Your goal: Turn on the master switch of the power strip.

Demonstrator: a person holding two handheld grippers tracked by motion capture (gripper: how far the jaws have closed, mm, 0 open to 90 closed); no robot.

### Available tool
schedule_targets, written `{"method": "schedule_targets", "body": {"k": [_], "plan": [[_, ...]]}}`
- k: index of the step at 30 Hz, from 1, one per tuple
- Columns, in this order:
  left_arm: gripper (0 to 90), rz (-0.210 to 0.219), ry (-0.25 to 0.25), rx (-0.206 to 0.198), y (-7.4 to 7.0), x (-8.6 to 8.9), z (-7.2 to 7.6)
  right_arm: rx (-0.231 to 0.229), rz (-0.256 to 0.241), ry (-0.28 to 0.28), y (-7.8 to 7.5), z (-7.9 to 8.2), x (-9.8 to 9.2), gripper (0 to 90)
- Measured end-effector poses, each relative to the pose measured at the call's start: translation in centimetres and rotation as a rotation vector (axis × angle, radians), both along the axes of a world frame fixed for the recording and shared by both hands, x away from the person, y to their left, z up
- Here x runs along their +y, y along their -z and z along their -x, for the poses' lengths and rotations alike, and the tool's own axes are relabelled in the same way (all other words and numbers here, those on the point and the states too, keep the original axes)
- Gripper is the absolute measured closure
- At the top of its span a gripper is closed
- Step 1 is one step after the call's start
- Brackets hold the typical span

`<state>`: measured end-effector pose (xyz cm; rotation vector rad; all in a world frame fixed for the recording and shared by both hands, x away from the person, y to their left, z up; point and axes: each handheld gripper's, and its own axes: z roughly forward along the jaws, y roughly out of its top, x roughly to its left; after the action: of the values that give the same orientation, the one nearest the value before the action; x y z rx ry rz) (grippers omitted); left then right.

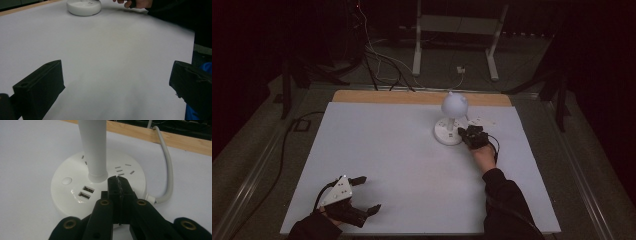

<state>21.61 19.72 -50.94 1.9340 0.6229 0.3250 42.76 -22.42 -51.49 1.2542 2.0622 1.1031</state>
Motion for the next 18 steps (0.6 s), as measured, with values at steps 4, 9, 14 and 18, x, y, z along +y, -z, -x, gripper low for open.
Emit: {"method": "schedule_targets", "body": {"k": [4,9,14,18], "plan": [[0.1,0.0,0.0,0.0,0.0,0.0,0.0,-0.004,-0.01,0.004,0.17,0.03,-0.05,90.0],[0.1,-0.001,0.001,0.0,0.01,-0.02,-0.01,0.002,0.001,-0.001,0.12,-0.04,0.0,90.0],[0.1,-0.001,0.001,0.002,0.04,-0.06,0.01,0.017,0.011,-0.009,-0.01,-0.2,0.01,90.0],[0.1,-0.002,0.0,0.003,0.06,-0.06,-0.02,0.019,0.019,-0.003,-0.03,-0.2,0.13,90.0]]}}
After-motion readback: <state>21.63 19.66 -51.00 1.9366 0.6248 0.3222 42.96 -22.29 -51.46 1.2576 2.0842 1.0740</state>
